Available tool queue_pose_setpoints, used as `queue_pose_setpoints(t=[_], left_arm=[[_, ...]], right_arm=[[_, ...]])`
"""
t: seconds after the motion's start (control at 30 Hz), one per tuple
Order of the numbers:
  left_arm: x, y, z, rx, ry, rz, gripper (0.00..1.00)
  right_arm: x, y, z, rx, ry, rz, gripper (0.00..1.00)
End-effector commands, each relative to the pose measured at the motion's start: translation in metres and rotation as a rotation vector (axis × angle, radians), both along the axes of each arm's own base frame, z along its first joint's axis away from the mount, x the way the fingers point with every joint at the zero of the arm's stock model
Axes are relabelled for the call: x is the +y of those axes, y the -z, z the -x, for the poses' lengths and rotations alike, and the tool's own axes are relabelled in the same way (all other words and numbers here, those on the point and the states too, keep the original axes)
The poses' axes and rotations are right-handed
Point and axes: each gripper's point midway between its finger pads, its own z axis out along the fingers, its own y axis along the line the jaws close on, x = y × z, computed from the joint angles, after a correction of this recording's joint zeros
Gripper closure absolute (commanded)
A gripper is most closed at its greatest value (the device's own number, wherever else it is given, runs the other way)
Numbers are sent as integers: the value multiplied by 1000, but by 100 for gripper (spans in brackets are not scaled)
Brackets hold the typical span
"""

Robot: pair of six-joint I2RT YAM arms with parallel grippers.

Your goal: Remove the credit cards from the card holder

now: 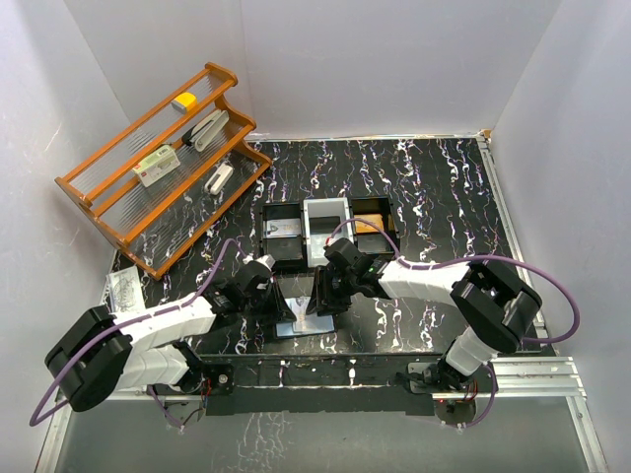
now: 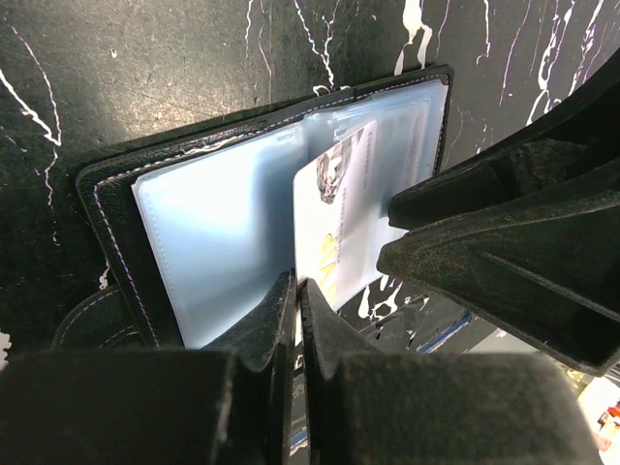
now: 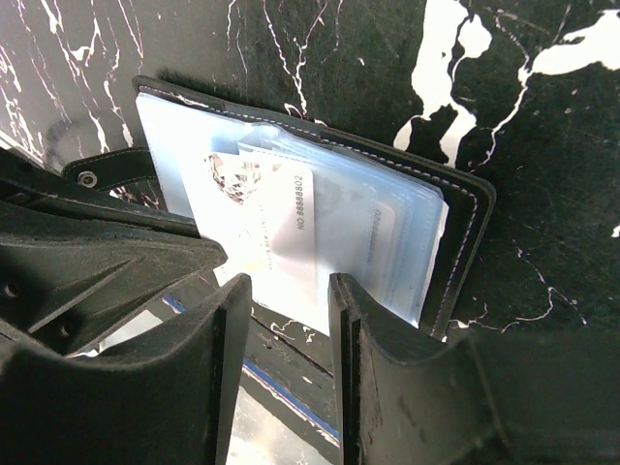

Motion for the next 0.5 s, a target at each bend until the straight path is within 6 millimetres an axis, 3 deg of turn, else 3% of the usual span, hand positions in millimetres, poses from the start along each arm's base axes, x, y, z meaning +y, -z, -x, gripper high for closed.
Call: queue_pose_setpoints(t=[0.0,0.27,0.47], left_arm=[[5,2,-4,-10,9,-49,100],[9,4,-5,-15,2,-75,100],[8,1,-8,-22,-1,-68,100]], right_arm=[[-9,11,-6,-26,2,77,64],[17,-30,-20,-113,-80,-26,63],[17,-15,-11,-40,-58,-32,63]])
